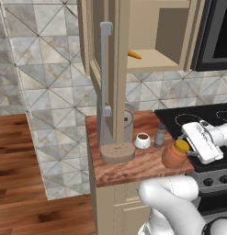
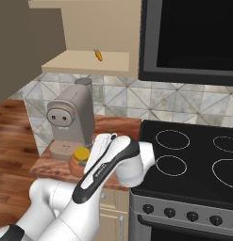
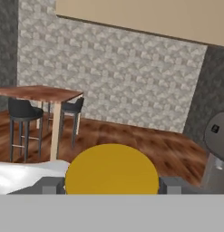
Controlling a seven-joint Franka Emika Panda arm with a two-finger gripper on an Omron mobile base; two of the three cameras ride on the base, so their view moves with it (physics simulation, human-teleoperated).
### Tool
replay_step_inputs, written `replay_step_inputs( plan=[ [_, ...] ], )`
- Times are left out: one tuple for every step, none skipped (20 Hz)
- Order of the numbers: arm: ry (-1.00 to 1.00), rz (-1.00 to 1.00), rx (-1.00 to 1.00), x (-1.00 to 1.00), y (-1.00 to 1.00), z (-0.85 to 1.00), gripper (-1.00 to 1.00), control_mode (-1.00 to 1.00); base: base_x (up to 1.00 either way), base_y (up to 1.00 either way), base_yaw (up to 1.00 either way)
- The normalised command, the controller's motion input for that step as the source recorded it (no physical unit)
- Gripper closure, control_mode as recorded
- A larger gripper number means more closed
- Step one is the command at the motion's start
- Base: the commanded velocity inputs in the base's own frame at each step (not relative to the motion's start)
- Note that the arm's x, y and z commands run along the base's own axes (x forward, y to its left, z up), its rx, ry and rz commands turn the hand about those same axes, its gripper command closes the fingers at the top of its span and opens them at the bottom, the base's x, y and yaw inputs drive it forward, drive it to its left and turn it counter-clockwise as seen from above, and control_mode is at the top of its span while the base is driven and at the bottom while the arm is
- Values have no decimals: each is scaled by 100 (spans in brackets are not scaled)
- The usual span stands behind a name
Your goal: Pick the cinnamon and honey bottle from the cabinet and place them next to the mug.
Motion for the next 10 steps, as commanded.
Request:
replay_step_inputs(
  plan=[
    [0,-1,-1,0,-10,-55,100,-100,0,0,0],
    [0,-1,-3,0,-7,-46,100,-100,0,0,0],
    [0,-1,-3,1,-6,-37,100,-100,0,0,0],
    [0,-2,-3,8,-4,-30,100,-100,0,0,0],
    [0,-3,-3,14,-3,-23,100,-100,0,0,0],
    [0,-5,-3,19,0,-16,100,-100,0,0,0],
    [0,-7,-3,24,0,-14,100,-100,0,0,0],
    [0,-7,-3,26,0,-13,100,-100,0,0,0],
    [0,-8,-3,27,0,-10,100,-100,0,0,0],
    [1,-8,-3,29,0,-11,100,-100,0,0,0]
  ],
)
